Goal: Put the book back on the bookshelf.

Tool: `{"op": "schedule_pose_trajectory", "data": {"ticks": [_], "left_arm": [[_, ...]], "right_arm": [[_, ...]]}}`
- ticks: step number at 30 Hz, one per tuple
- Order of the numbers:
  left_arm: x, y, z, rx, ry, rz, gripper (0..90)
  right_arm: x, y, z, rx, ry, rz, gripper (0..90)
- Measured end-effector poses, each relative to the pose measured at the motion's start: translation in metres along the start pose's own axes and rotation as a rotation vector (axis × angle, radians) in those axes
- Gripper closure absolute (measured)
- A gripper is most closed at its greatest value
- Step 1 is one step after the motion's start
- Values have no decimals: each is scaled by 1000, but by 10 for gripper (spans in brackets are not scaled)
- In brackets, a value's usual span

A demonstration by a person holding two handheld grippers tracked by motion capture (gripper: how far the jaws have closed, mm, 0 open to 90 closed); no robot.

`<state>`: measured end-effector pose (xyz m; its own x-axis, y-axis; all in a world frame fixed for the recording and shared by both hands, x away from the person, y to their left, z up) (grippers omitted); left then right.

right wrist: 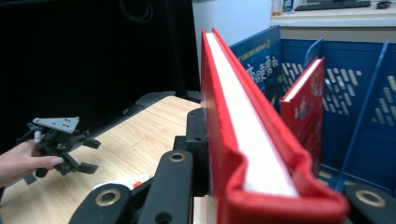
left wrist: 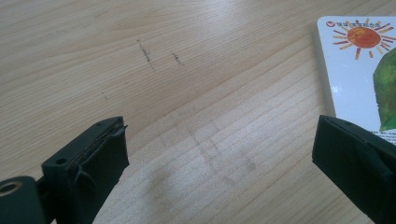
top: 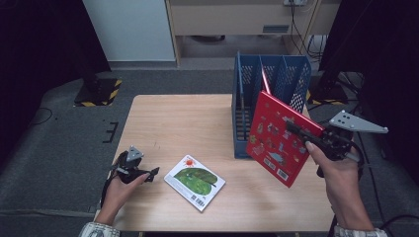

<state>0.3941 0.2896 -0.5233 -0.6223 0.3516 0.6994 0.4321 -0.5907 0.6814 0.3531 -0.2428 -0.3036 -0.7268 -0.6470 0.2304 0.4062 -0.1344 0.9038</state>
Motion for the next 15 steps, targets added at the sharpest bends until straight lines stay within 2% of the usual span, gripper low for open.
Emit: {"op": "schedule_pose_trajectory", "data": {"ticks": [15], "left_arm": [[0, 0, 0, 1, 2, 1, 27]], "right_arm": [[17, 3, -16, -7, -108, -18, 800]]}}
Point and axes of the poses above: each handheld gripper's, and its own axes: x roughly backward along the jaws, y roughly out of its top, z roughly to its left, the point moved 2 cm from there along -x, roughly forward along the jaws, and after that the axes turned 14 degrees about -x, right-handed, at the moved point
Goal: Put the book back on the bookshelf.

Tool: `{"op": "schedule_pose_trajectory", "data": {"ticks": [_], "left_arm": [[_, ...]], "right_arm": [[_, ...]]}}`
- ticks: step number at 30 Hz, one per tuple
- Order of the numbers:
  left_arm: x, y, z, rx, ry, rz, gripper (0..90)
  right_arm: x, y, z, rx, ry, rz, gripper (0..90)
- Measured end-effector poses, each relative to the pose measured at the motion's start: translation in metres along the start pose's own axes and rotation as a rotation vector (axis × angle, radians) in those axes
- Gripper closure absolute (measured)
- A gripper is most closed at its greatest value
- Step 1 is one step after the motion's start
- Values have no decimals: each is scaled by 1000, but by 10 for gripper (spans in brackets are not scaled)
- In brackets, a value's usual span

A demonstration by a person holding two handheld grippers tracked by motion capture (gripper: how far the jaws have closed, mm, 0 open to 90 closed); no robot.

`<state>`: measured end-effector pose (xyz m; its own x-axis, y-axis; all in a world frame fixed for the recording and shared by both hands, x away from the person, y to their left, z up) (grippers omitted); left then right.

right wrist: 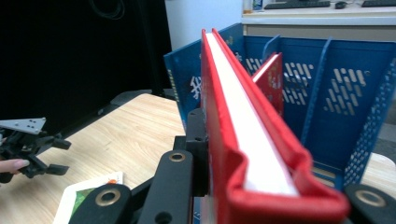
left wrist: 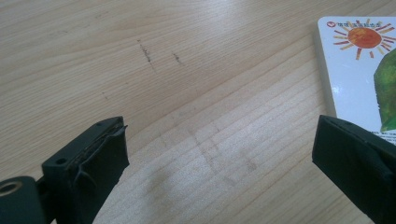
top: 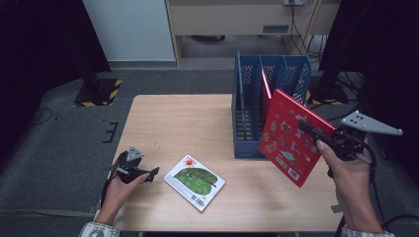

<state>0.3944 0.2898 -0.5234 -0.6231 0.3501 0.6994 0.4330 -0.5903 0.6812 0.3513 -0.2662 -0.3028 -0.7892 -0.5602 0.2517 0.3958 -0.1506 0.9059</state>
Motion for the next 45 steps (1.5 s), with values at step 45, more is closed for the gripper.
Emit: {"op": "schedule_pose_trajectory", "data": {"ticks": [45], "left_arm": [[0, 0, 0, -2, 3, 1, 28]], "right_arm": [[-18, 44, -15, -32, -155, -49, 800]]}}
Point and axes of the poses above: each handheld gripper's, and its own axes: x roughly backward along the jaws, y roughly out of its top, z roughly to its left, the point moved 2 cm from there along -x, roughly forward along the jaws, and after that the axes turned 14 degrees about -x, right-handed, at the moved point
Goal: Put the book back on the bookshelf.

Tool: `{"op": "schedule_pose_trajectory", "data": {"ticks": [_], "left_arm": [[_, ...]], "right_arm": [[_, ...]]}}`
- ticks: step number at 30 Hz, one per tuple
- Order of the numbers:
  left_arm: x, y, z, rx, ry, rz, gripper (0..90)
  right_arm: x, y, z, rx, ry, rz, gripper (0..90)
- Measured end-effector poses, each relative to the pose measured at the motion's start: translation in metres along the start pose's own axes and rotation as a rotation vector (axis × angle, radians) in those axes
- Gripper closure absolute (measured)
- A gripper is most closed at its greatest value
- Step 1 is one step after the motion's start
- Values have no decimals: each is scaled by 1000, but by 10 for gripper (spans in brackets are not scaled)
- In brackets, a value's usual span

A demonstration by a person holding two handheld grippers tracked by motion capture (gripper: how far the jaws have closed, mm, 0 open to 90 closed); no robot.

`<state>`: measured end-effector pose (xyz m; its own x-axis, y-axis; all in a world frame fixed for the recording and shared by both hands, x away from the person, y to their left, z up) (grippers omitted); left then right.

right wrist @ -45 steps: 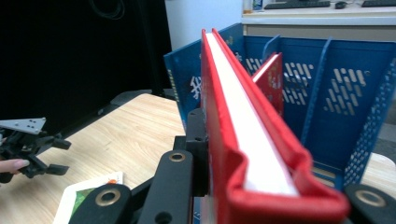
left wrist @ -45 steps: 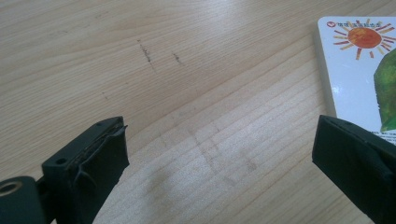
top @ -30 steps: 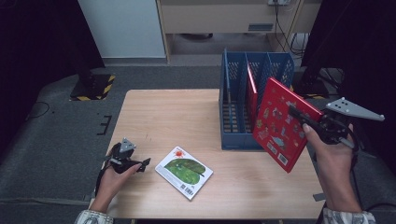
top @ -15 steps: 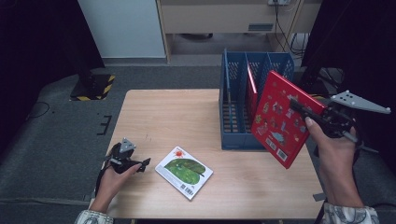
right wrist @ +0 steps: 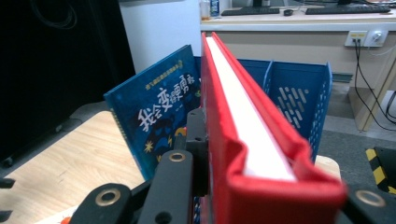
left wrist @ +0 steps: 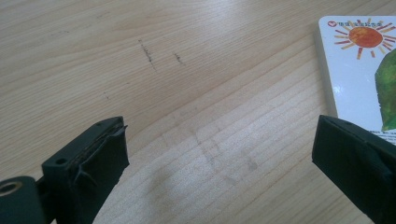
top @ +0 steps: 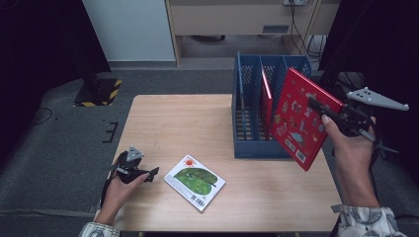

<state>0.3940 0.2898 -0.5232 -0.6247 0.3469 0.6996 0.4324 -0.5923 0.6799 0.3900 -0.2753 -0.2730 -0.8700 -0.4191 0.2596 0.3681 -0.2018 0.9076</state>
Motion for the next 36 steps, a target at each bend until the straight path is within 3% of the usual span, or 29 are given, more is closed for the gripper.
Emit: {"op": "schedule_pose_trajectory", "data": {"ticks": [14, 36], "left_arm": [[0, 0, 0, 2, -2, -2, 28], [-1, 0, 1, 7, -6, -3, 27]], "right_arm": [[-26, 2, -10, 1, -67, -7, 800], [-67, 8, -14, -28, -107, -9, 800]]}}
Point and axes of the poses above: each handheld gripper's, and its own axes: x roughly backward along the jaws, y roughly out of its top, z roughly to its left, the point moved 2 cm from there along -x, roughly forward along the jaws, and after that the axes turned 14 degrees about -x, right-handed, at the moved point
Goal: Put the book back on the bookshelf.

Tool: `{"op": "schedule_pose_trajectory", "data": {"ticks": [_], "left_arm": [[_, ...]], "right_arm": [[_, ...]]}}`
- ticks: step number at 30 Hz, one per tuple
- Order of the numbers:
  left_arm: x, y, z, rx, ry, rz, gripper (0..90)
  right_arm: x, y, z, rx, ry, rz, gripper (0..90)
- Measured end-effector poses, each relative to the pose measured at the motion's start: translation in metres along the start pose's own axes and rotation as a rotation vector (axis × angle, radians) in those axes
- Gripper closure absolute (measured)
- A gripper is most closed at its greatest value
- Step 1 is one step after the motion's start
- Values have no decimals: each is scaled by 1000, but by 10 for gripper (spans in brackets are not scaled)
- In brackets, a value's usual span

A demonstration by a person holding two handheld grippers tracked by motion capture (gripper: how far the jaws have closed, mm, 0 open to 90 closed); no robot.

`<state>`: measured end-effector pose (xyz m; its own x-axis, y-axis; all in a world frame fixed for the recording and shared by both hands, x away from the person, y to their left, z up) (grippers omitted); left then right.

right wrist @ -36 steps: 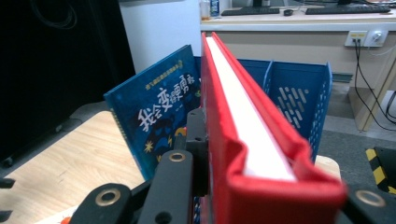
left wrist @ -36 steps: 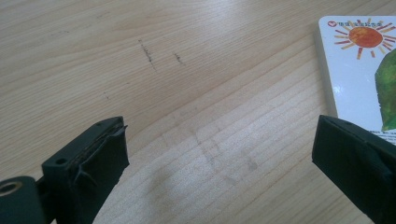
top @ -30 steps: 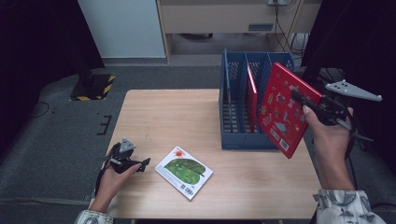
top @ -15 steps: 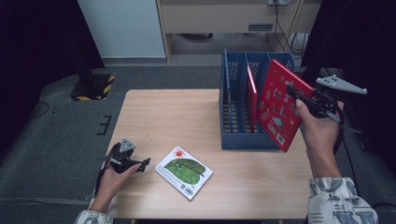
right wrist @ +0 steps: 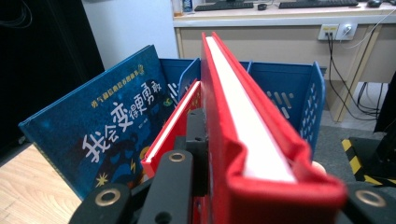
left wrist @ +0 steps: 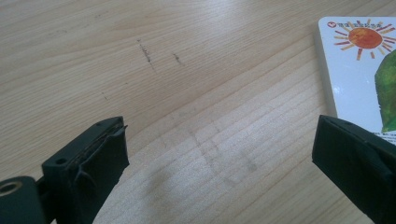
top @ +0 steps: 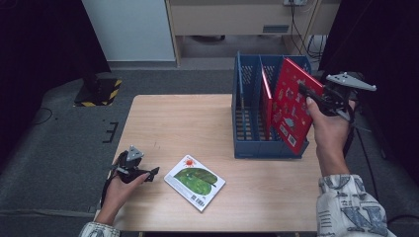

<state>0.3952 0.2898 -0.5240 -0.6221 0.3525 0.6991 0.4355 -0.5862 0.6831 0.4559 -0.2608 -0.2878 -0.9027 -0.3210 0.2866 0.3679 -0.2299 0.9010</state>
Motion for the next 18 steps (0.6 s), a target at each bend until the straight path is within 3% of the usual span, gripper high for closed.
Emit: {"op": "schedule_pose_trajectory", "data": {"ticks": [18], "left_arm": [[0, 0, 0, 0, 2, -2, 27]], "right_arm": [[-19, -3, -1, -9, -29, 8, 800]]}}
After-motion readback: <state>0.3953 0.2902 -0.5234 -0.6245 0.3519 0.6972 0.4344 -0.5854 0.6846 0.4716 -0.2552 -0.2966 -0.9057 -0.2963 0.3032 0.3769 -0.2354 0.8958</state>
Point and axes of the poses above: each handheld gripper's, and its own axes: x roughly backward along the jaws, y roughly out of its top, z roughly to its left, the point moved 2 cm from there along -x, roughly forward along the jaws, and after that the axes turned 14 degrees about -x, right-handed, at the moved point
